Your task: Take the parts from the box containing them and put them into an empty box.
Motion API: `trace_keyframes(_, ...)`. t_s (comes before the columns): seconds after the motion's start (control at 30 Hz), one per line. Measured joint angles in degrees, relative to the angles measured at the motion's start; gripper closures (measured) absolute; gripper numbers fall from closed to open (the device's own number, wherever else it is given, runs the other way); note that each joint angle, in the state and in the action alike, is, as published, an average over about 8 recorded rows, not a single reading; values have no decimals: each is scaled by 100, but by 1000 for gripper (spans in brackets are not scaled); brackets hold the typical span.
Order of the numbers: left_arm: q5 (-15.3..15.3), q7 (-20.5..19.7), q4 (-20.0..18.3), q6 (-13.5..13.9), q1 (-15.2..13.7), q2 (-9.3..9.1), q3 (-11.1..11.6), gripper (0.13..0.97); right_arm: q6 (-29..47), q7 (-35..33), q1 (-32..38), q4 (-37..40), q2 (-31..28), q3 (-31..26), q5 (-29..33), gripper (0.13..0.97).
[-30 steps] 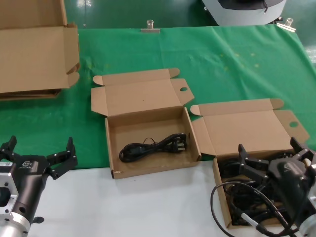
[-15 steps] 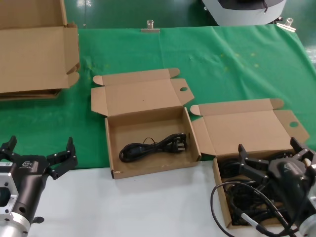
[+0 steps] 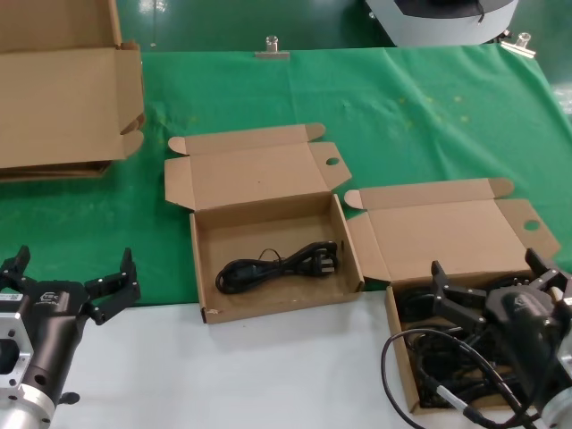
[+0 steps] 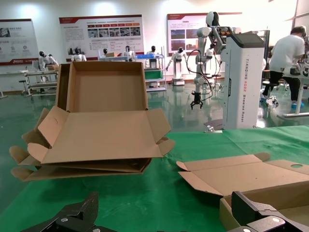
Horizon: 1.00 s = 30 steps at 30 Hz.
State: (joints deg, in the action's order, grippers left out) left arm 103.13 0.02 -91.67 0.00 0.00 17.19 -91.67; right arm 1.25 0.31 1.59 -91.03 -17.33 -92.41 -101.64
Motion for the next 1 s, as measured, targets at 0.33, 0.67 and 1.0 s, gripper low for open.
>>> trace_keyframes(0.33,0,-2,0,0,0,0,0,132,0,0,0,0,0,0,0,129)
trace_keyframes(0.67,0,-2,0,0,0,0,0,132,0,0,0,0,0,0,0,129)
trace_keyframes(1.0,0,-2,0,0,0,0,0,132,0,0,0,0,0,0,0,129)
